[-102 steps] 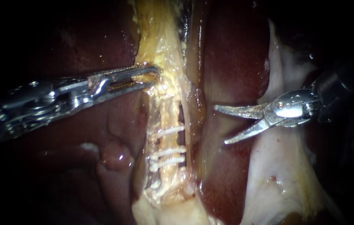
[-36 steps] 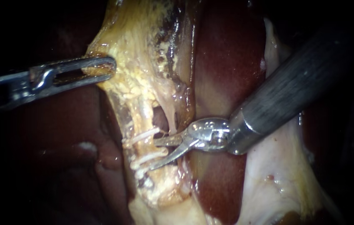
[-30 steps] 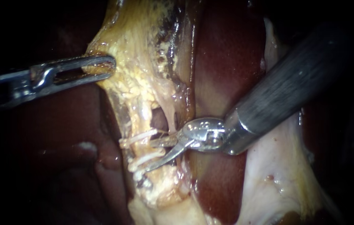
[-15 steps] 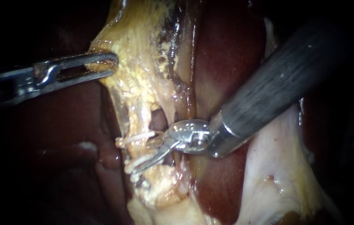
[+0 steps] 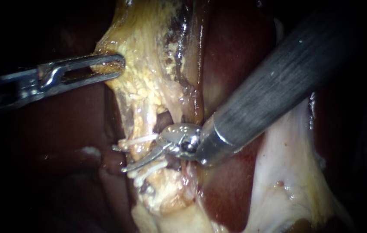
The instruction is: Go to the cutting position left tube
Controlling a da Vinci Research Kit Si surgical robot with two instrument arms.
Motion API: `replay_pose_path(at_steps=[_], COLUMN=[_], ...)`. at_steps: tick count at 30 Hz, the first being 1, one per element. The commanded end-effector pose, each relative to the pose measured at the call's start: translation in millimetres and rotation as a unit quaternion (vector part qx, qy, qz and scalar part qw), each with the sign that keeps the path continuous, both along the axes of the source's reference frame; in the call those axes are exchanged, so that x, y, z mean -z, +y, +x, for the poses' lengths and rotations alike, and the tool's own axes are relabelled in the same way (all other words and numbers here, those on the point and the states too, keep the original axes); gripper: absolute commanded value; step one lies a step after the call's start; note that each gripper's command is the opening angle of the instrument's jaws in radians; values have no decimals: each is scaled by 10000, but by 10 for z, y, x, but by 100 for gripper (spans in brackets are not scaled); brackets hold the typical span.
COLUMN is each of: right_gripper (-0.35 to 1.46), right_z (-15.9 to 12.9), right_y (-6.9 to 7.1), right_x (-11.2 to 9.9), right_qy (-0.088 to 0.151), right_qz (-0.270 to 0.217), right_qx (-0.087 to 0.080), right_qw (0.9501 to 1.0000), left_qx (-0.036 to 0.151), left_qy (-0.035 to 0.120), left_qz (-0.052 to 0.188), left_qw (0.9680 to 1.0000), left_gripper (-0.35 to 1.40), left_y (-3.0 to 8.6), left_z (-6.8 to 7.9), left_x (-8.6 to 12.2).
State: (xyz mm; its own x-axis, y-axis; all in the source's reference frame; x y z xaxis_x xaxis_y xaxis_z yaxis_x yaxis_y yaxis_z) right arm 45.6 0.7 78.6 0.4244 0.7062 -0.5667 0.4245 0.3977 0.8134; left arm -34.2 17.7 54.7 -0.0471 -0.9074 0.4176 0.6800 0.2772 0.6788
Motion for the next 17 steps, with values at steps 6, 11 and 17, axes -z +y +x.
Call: replay_pose_path(at_steps=[6, 11, 17], right_gripper=[126, 126, 125], right_z=[1, 1, 1], right_y=[-2, -3, -3], right_x=[-3, -3, -3], right_qy=[-34, -50, -49], right_qz=[28, 51, 50], right_qx=[5, 9, 11], right_qw=[10000, 10000, 10000], left_qx=[2, 3, 5], left_qy=[1, 2, 2], left_qz=[-1, -1, 2], left_qw=[10000, 10000, 10000], left_gripper=[-35, -35, -35], left_y=[0, 0, 1], left_z=[-1, -1, -1], left_x=[0, 0, 1])
